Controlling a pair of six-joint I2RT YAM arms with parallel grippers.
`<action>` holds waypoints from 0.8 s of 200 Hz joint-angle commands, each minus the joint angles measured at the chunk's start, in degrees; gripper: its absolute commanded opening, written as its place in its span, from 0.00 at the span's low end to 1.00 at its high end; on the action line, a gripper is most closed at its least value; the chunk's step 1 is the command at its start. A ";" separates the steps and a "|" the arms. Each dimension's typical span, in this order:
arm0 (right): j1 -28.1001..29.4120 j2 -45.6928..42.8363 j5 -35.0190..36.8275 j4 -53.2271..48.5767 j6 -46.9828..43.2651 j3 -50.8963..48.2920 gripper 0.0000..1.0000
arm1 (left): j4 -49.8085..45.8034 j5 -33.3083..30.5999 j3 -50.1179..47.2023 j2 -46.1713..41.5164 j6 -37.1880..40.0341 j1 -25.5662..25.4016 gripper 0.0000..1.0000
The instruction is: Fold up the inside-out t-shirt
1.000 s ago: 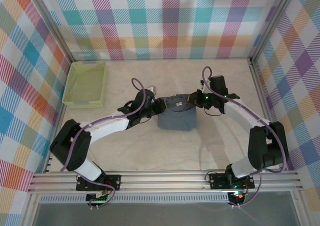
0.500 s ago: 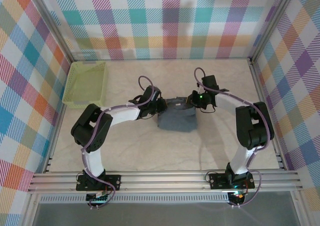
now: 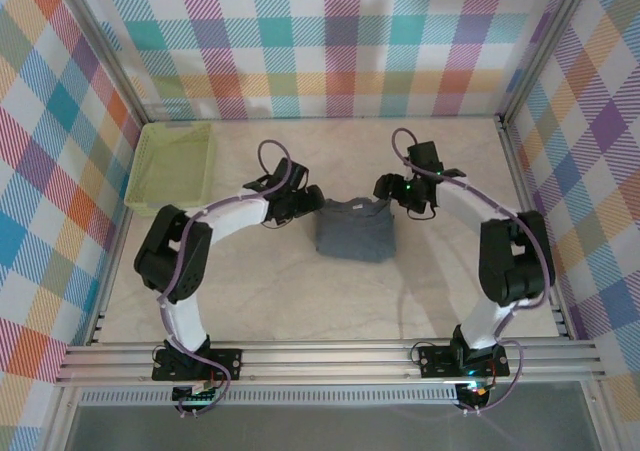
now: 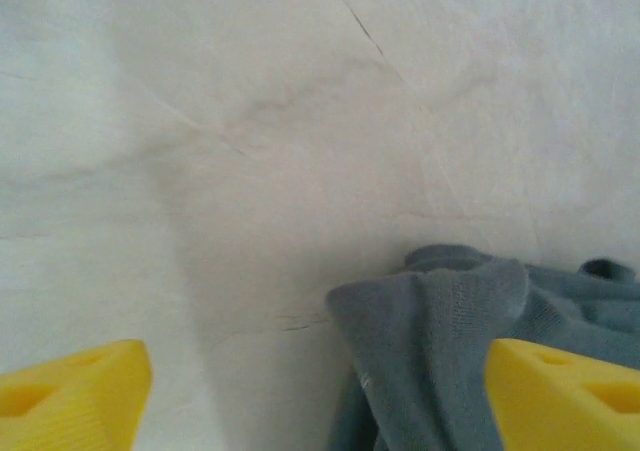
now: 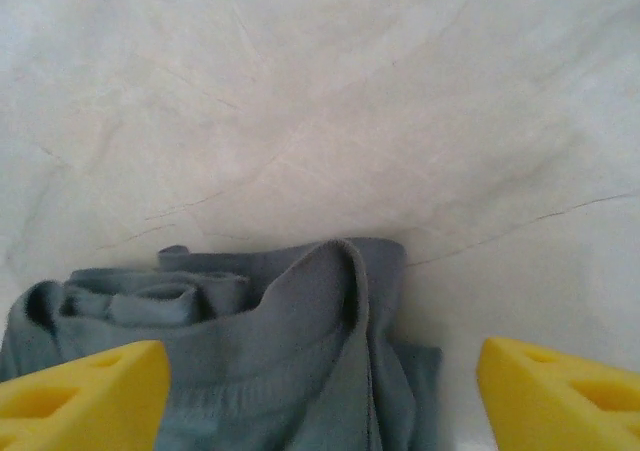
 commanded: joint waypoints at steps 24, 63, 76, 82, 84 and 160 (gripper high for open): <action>1.87 -13.93 3.46 -9.25 -4.08 0.57 0.85 | -12.13 -4.74 0.99 -13.03 4.30 -2.00 0.94; 7.86 -19.09 0.07 -5.70 0.90 -6.82 0.80 | -2.65 -1.41 -5.16 -15.96 1.99 -10.63 0.89; 9.93 -18.60 -0.83 -3.23 2.73 -8.88 0.76 | 1.26 0.42 -6.70 -14.46 0.98 -11.40 0.86; 10.81 -17.77 -0.91 -2.34 3.16 -9.27 0.75 | 3.22 1.05 -6.99 -13.65 0.59 -11.47 0.84; 11.14 -17.43 -0.86 -2.26 3.25 -9.38 0.75 | 3.59 1.25 -7.03 -13.30 0.51 -11.48 0.84; 12.74 -4.73 5.87 2.66 8.54 -16.03 0.67 | 10.71 1.37 -13.67 -4.73 -0.99 -11.49 0.69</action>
